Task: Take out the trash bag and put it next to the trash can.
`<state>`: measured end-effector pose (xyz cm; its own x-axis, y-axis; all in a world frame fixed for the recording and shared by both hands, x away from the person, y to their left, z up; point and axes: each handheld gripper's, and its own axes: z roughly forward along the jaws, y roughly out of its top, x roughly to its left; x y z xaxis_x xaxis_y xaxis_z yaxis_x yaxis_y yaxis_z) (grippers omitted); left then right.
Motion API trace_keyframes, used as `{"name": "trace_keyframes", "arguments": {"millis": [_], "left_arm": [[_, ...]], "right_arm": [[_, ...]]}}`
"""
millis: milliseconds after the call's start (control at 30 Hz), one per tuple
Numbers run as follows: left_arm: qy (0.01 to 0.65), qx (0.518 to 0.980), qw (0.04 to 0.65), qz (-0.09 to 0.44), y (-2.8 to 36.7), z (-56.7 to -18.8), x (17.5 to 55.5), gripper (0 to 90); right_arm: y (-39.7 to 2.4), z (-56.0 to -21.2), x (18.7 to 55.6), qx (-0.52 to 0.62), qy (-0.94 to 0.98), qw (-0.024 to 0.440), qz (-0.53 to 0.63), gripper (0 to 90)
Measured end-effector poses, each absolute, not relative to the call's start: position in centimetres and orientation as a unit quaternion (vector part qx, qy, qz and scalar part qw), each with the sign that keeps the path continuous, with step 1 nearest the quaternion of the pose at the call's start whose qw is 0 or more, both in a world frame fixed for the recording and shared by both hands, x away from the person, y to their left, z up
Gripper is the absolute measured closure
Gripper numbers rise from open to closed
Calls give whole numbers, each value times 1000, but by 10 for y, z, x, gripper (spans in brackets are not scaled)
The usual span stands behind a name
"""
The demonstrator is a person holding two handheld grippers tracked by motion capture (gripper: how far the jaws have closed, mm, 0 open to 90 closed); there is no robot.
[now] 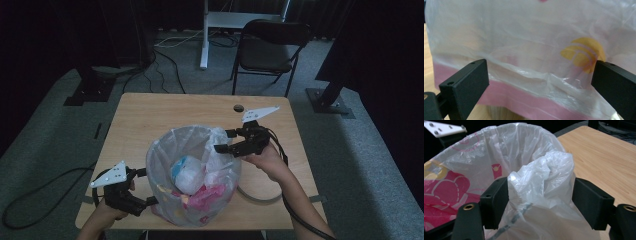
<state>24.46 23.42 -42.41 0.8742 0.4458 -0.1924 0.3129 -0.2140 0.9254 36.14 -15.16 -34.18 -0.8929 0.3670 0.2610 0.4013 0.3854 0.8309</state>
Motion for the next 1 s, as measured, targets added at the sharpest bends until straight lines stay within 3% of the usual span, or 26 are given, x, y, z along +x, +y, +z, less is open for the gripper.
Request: {"name": "trace_keyframes", "arguments": {"millis": [200,333,400,500,567,800,1000], "left_arm": [[217,784,578,60,232,-413,248,31],[198,788,579,68,233,-411,247,127],[190,781,590,78,238,-409,246,207],[177,767,609,97,247,-406,243,516],[175,764,612,109,249,-403,242,633],[176,746,629,132,256,-384,245,833],[170,739,635,144,257,-367,247,868]], "right_arm": [[-143,-342,356,-209,-844,15,-494,426],[-140,-342,354,-220,-846,-13,-486,493],[-142,-343,355,-227,-844,-16,-486,517],[-146,-344,356,-234,-839,-19,-491,554],[-146,-343,355,-231,-839,-32,-492,583],[-144,-338,355,-235,-841,-58,-484,692],[-141,-333,355,-237,-840,-71,-483,715]]}}
